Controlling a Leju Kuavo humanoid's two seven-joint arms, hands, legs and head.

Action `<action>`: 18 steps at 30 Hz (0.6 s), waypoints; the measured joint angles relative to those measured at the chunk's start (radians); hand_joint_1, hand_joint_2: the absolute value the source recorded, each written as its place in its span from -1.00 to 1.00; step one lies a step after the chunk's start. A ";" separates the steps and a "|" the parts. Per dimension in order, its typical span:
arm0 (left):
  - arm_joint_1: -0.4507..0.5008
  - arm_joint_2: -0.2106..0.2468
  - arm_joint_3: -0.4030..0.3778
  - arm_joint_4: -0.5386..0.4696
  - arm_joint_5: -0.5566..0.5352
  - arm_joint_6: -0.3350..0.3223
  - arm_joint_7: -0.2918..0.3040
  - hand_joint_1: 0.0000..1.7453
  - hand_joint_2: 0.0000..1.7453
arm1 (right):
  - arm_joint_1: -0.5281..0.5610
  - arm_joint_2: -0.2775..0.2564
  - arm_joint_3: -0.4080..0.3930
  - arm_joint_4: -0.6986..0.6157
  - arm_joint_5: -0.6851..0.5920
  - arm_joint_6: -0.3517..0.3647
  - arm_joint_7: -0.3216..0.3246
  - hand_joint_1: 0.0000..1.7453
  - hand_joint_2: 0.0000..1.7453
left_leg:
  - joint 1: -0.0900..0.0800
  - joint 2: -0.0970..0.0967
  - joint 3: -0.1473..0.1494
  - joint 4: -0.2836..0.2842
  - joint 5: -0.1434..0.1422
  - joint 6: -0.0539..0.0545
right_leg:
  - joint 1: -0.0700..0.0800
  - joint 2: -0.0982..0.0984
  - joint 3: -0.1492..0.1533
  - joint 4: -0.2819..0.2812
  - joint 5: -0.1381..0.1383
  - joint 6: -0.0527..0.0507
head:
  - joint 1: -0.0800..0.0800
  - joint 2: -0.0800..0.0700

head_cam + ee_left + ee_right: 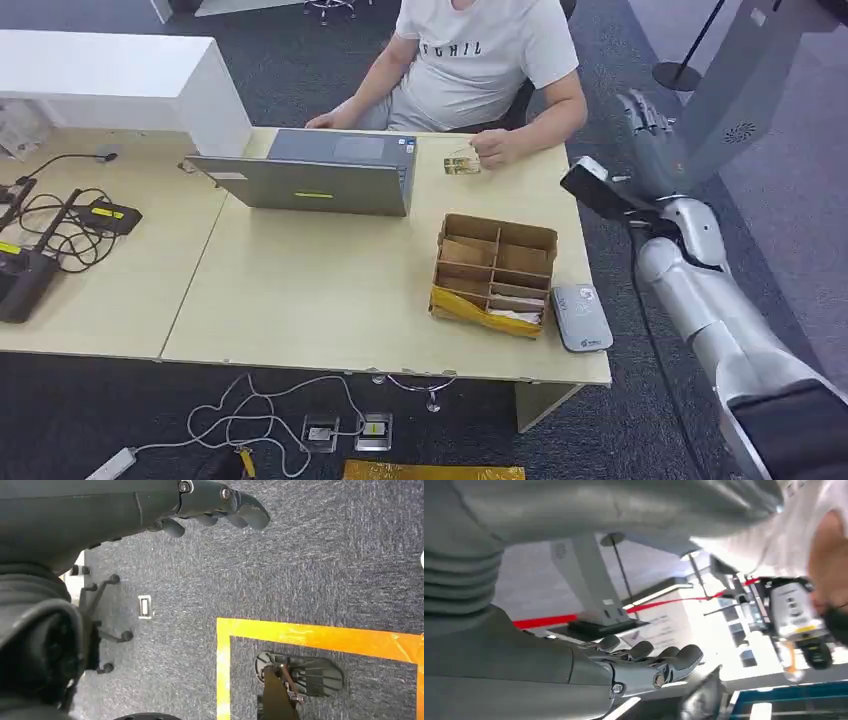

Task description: Pass the card to the sensor for recognition and then transmit it.

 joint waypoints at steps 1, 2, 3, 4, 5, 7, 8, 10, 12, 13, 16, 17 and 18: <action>0.000 0.000 0.000 0.000 0.000 0.000 0.000 -1.00 -1.00 | -0.006 -0.003 -0.004 0.006 -0.009 0.002 0.000 -1.00 -1.00 | 0.000 0.000 0.000 0.000 0.000 0.000 | 0.000 0.000 0.000 0.000 0.000 0.000 | 0.000 0.000; 0.000 0.000 -0.001 0.000 0.000 -0.001 0.000 -1.00 -1.00 | -0.011 -0.014 -0.020 0.030 -0.046 0.010 0.007 -1.00 -1.00 | 0.000 0.001 0.000 0.000 0.000 0.000 | 0.000 0.001 0.000 0.000 0.000 0.000 | 0.000 0.000; -0.001 0.000 -0.001 0.000 0.000 -0.001 0.000 -1.00 -1.00 | -0.013 -0.027 -0.037 0.055 -0.079 0.019 0.029 -1.00 -1.00 | 0.000 0.001 0.001 0.000 0.000 0.000 | 0.000 0.001 0.000 0.000 0.000 0.000 | -0.001 0.000; -0.001 0.000 -0.003 0.000 -0.001 0.000 0.000 -1.00 -1.00 | -0.013 -0.040 -0.054 0.075 -0.104 0.019 0.050 -1.00 -1.00 | 0.000 0.000 0.001 0.001 0.000 0.000 | 0.000 0.000 -0.001 -0.001 0.000 0.000 | 0.000 0.000; -0.001 0.000 -0.004 0.000 -0.001 0.002 0.000 -1.00 -1.00 | -0.013 -0.053 -0.070 0.101 -0.131 0.020 0.072 -1.00 -1.00 | 0.000 -0.001 0.001 0.001 0.000 0.000 | 0.000 -0.001 -0.001 -0.001 0.000 0.000 | -0.001 0.000; 0.001 -0.001 -0.007 0.000 -0.001 0.005 0.000 -1.00 -1.00 | -0.013 -0.091 -0.102 0.143 -0.162 0.022 0.097 -1.00 -1.00 | 0.000 -0.002 0.000 0.001 0.000 0.000 | 0.000 -0.002 -0.001 0.000 0.000 0.000 | -0.001 0.000; 0.001 0.000 -0.007 0.000 -0.001 0.004 0.000 -1.00 -1.00 | -0.013 -0.112 -0.115 0.158 -0.170 0.025 0.108 -1.00 -1.00 | 0.000 -0.002 -0.001 0.001 0.000 0.000 | 0.000 -0.001 -0.001 0.000 0.000 0.000 | 0.000 0.000; 0.002 0.002 -0.008 0.000 -0.003 0.000 -0.002 -1.00 -1.00 | -0.013 -0.150 -0.139 0.186 -0.179 0.038 0.121 -1.00 -1.00 | 0.000 -0.001 -0.001 0.001 0.000 0.000 | 0.000 -0.001 -0.001 0.000 0.000 0.000 | 0.000 0.000; 0.001 0.002 -0.008 0.000 -0.003 -0.001 -0.003 -1.00 -1.00 | -0.013 -0.180 -0.161 0.208 -0.181 0.047 0.126 -1.00 -1.00 | 0.000 0.001 -0.001 0.001 -0.001 0.000 | 0.000 0.001 -0.001 0.000 0.000 0.000 | 0.000 0.000; 0.000 0.002 -0.008 0.000 -0.003 -0.002 -0.003 -1.00 -1.00 | -0.013 -0.190 -0.166 0.215 -0.181 0.047 0.129 -1.00 -1.00 | 0.000 0.002 -0.001 0.001 -0.001 0.000 | 0.000 0.001 -0.001 0.000 0.000 0.000 | -0.001 0.000; -0.001 0.002 -0.008 0.000 -0.003 -0.007 -0.004 -1.00 -1.00 | -0.012 -0.216 -0.192 0.243 -0.219 0.068 0.197 -1.00 -1.00 | 0.000 0.001 0.000 0.001 -0.001 0.000 | 0.000 0.001 -0.001 0.000 0.000 0.000 | -0.001 0.000; -0.001 0.002 -0.008 0.000 -0.003 -0.011 -0.005 -1.00 -1.00 | -0.011 -0.228 -0.203 0.253 -0.236 0.078 0.231 -1.00 -1.00 | 0.000 0.000 0.000 0.001 0.000 0.000 | 0.000 0.000 -0.001 0.000 0.000 0.000 | -0.001 0.000; -0.001 0.002 -0.008 0.000 -0.003 -0.013 -0.005 -1.00 -1.00 | -0.005 -0.243 -0.215 0.263 -0.256 0.093 0.266 -1.00 -1.00 | 0.000 -0.002 0.000 0.001 0.000 0.000 | 0.000 -0.002 -0.001 0.000 0.000 0.000 | -0.001 0.000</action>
